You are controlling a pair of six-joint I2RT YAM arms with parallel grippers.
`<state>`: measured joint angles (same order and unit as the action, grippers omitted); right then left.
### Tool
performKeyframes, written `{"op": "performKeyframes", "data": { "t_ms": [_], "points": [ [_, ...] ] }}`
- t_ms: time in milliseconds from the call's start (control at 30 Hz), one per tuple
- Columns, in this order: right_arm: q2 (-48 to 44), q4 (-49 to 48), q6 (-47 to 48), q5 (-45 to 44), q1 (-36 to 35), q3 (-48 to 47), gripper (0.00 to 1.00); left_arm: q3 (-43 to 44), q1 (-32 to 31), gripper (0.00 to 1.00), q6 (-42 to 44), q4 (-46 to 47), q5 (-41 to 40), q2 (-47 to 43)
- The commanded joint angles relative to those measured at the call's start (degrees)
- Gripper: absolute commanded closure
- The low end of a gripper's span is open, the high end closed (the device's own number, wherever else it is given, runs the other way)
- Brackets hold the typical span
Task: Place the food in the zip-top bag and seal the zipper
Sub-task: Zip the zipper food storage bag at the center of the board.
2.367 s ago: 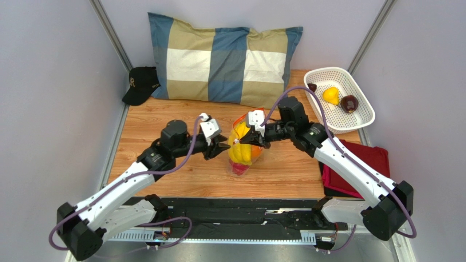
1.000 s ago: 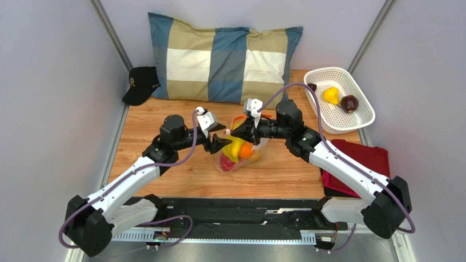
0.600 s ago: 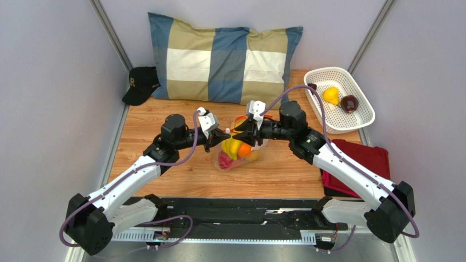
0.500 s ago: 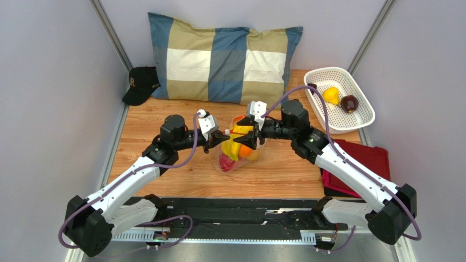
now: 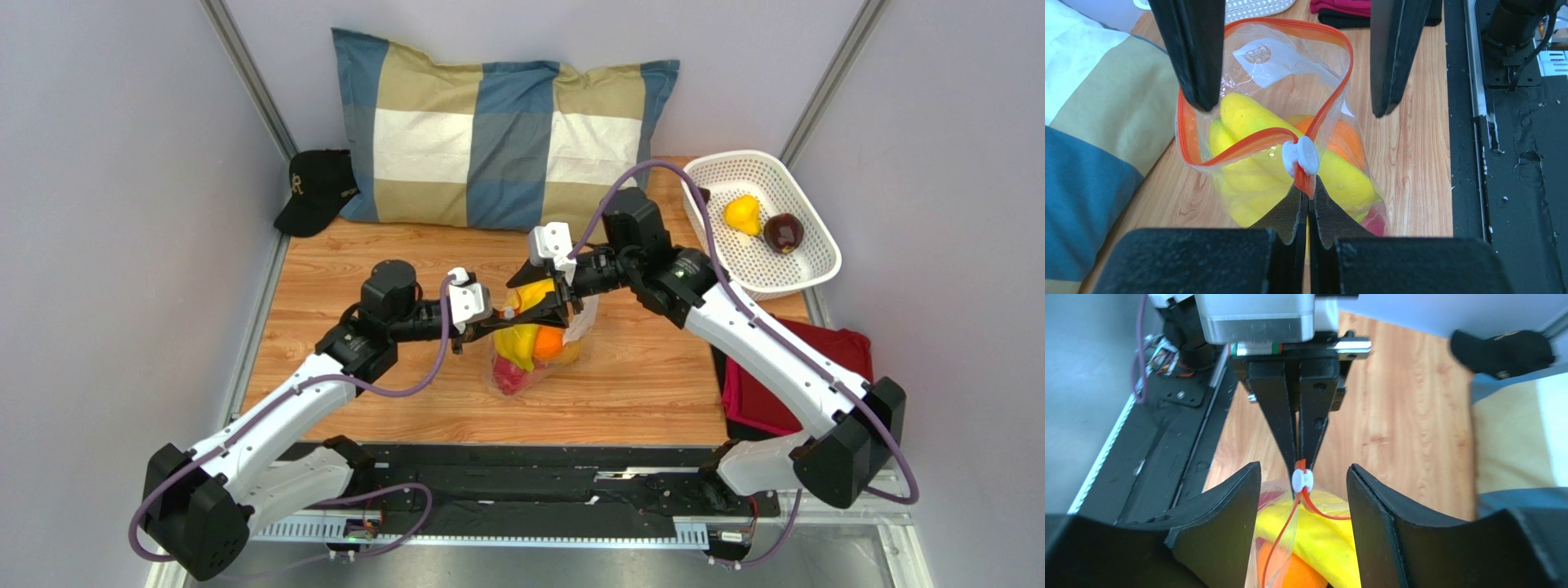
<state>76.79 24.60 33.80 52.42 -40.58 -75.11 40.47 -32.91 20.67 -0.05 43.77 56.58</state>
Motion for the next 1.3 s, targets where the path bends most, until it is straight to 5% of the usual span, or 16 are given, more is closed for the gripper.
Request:
{"op": "performKeyframes", "data": {
  "t_ms": [0, 300, 667, 767, 933, 1267],
  "points": [
    [3.36, 10.53, 8.54, 6.19, -0.12, -5.03, 0.43, 2.69, -0.23, 1.0, 4.91, 1.38, 2.99, -1.91],
    [6.79, 12.5, 10.68, 5.41, -0.55, -6.54, 0.56, 2.25, -0.49, 1.0, 6.84, 0.5, 2.73, -2.61],
    [7.58, 12.22, 10.4, 5.67, -1.78, -7.07, 0.59, 1.81, -1.02, 1.0, 7.28, 0.23, 2.73, -2.7],
    [8.37, 12.14, 10.32, 5.23, -1.87, -7.94, 0.66, 1.98, -1.02, 1.0, 7.37, 0.32, 2.81, -2.79],
    [9.25, 13.1, 10.75, 3.66, -1.87, -9.0, 0.99, 1.63, -0.93, 1.0, 6.58, 0.58, 1.5, -3.84],
    [8.9, 16.96, 16.56, -3.11, 0.85, -7.07, 1.0, -0.83, -1.02, 1.0, 5.53, 1.11, -0.96, -9.99]
  ]
}}
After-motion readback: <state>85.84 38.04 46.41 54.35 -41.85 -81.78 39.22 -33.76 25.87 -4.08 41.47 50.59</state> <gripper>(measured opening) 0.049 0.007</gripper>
